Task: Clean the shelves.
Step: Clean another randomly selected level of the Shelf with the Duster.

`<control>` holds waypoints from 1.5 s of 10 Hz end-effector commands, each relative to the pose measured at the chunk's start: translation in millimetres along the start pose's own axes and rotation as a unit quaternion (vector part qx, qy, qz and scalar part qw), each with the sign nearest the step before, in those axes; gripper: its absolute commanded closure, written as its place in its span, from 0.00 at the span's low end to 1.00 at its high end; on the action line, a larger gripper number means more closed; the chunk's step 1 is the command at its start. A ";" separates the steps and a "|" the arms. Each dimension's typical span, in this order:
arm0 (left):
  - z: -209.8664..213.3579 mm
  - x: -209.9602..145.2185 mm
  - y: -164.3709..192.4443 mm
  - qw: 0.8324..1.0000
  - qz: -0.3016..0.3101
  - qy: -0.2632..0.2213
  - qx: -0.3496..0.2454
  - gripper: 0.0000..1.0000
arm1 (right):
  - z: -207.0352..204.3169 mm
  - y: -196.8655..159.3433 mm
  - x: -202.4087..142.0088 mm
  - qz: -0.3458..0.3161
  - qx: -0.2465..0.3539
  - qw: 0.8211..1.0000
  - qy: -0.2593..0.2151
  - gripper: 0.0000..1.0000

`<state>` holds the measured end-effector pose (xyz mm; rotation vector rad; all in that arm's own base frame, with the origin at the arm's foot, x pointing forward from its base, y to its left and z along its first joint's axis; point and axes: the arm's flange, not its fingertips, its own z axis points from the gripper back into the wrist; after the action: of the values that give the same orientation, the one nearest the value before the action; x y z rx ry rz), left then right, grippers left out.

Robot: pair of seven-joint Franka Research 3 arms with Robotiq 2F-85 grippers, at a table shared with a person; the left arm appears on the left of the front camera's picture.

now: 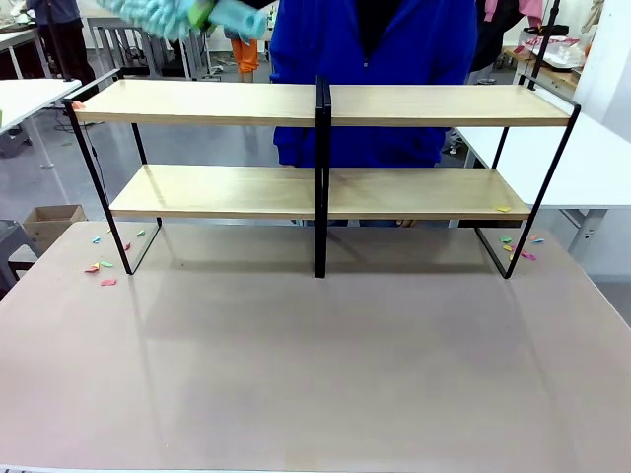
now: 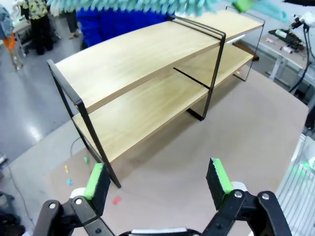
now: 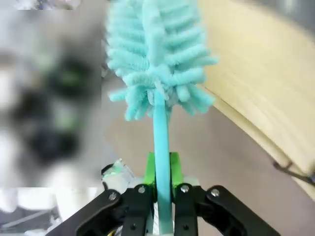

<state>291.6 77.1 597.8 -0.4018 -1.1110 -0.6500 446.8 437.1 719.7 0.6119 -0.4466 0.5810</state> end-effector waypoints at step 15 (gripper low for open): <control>-0.2 -0.9 1.0 1.000 -0.004 -0.005 -0.004 0.00 | -51.6 26.5 -5.0 0.058 -0.057 0.992 0.097 0.88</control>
<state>291.5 77.1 597.9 -0.4016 -1.1113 -0.6501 433.6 470.0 683.9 0.3535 -0.3118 0.6716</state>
